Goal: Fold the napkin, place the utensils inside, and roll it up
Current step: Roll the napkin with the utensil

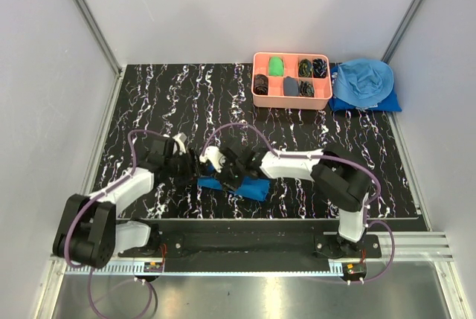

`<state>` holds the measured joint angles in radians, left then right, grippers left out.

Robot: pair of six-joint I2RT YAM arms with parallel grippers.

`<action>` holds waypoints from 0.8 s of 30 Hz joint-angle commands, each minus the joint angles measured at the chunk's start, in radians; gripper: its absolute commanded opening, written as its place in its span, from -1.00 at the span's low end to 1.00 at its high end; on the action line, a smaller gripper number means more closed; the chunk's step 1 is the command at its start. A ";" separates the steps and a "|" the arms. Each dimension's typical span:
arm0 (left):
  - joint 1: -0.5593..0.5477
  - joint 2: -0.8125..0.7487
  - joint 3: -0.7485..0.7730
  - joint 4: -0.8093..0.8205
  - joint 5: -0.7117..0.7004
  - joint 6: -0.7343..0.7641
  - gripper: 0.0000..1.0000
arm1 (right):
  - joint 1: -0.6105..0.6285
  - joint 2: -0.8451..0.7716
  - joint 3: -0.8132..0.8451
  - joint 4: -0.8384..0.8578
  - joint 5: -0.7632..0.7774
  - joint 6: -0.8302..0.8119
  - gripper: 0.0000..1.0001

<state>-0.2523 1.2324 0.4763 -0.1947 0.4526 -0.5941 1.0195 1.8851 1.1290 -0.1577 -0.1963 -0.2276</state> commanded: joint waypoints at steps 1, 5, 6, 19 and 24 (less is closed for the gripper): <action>0.001 -0.092 0.007 -0.032 -0.094 0.025 0.34 | -0.074 0.095 0.021 -0.154 -0.288 0.085 -0.33; 0.001 -0.172 -0.040 0.009 -0.089 0.017 0.42 | -0.128 0.163 0.097 -0.242 -0.467 0.112 -0.36; 0.001 -0.185 -0.050 0.018 -0.088 0.011 0.44 | -0.137 0.176 0.129 -0.259 -0.494 0.116 -0.38; -0.001 -0.246 -0.160 0.144 -0.071 -0.004 0.53 | -0.228 0.399 0.380 -0.578 -0.748 0.050 -0.39; -0.001 -0.214 -0.188 0.190 -0.029 -0.010 0.39 | -0.243 0.457 0.436 -0.615 -0.792 0.048 -0.36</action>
<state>-0.2523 1.0000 0.3080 -0.1020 0.3923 -0.6037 0.7868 2.2726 1.5372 -0.6643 -0.9939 -0.1413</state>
